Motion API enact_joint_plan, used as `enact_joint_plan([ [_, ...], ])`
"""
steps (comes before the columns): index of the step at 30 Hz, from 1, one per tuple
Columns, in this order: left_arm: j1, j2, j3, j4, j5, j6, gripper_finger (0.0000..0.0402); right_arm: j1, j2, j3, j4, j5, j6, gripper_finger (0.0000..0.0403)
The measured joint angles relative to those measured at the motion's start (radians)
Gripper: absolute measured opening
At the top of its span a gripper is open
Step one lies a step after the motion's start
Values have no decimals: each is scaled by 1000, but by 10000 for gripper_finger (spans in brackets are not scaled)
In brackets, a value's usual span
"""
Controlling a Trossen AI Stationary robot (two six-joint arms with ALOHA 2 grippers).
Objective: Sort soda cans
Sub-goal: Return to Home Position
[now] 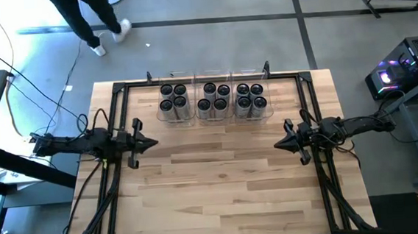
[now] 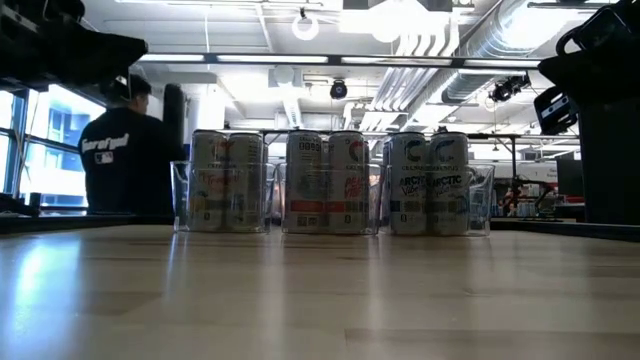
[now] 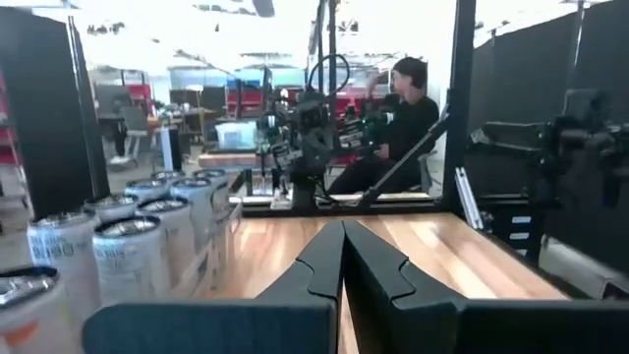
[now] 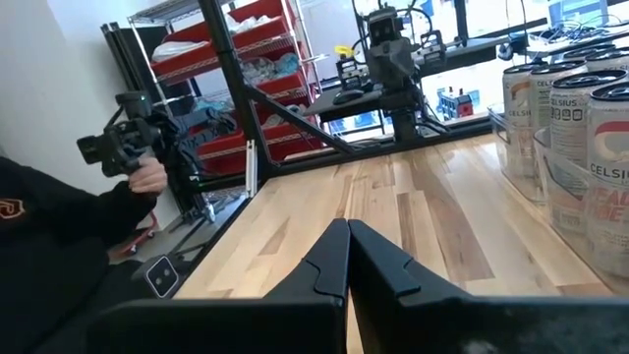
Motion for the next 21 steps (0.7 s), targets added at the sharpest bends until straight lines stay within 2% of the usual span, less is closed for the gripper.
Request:
enact_joint_plan([
  [6, 0, 8, 1, -117, -3, 65, 0, 0, 0, 0, 0, 0, 0, 0],
  [21, -1, 43, 1, -114, -5, 46, 0, 0, 0, 0, 0, 0, 0, 0],
])
